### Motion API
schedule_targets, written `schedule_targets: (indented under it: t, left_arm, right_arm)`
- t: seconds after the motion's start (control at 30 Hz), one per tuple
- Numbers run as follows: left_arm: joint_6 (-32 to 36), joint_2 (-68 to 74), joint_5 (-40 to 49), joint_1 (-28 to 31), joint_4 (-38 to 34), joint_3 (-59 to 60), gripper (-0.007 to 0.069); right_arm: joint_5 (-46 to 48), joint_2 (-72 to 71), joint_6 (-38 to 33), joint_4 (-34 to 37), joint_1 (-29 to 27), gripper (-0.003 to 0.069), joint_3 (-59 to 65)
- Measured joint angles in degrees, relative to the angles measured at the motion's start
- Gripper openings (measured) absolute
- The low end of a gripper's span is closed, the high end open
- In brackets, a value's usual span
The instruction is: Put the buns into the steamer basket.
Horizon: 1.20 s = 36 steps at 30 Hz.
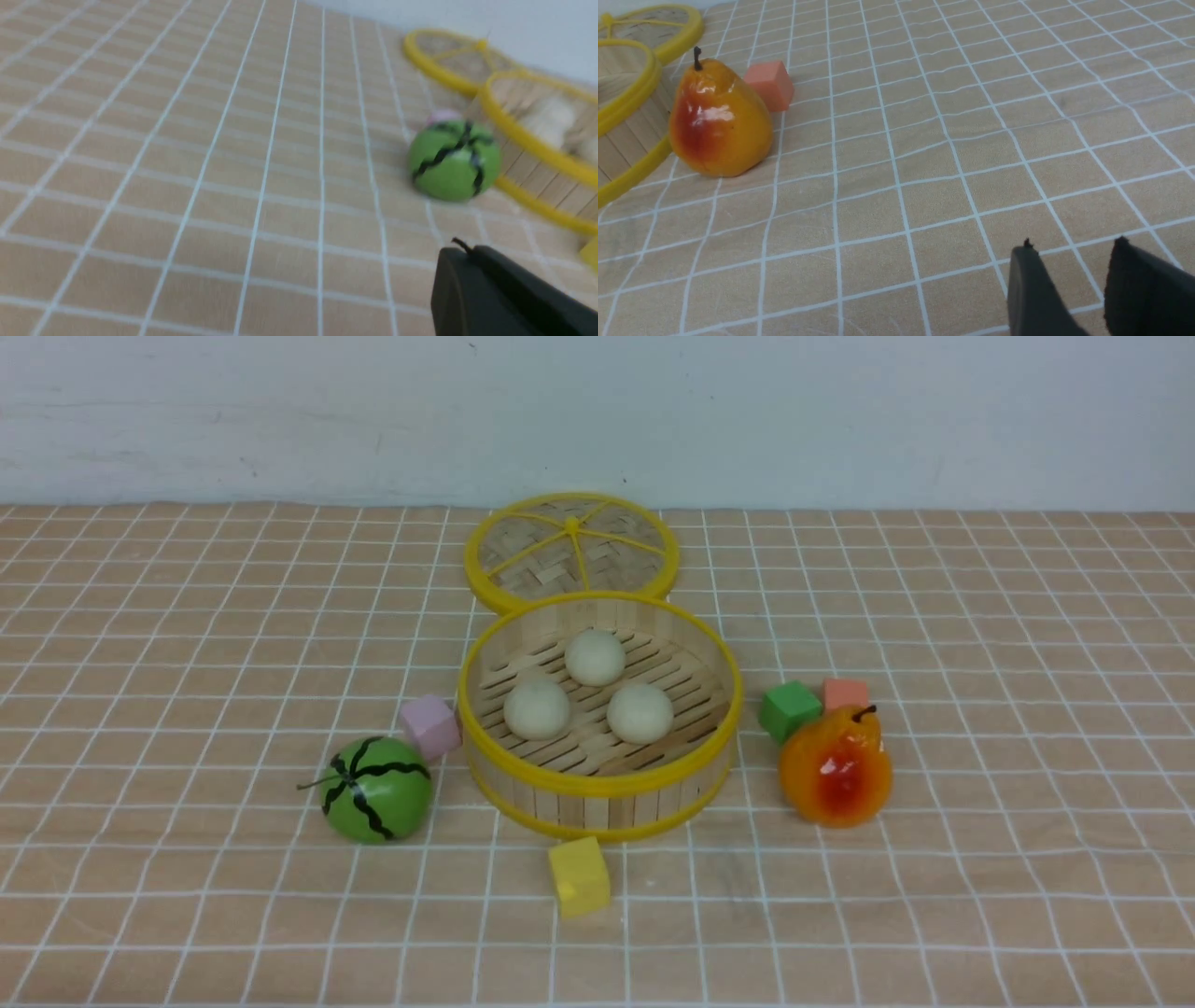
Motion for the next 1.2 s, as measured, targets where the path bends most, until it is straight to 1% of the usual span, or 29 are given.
schedule_targets:
  t: [0.03,0.2,1.2]
  left_arm:
    - [1.2,0.0,0.9,0.8,-0.8,0.8,-0.0013]
    - [2.7,0.0,2.1,1.2,-0.9,1.2,-0.0013]
    - [2.9,0.0,1.9,1.2,-0.9,1.2,0.0004]
  right_arm:
    - [0.1,0.0,0.0,0.0,0.0,0.0241,0.0]
    - [0.1,0.0,0.0,0.0,0.0,0.0241,0.0]
    - [0.1,0.0,0.0,0.0,0.0,0.0241,0.0]
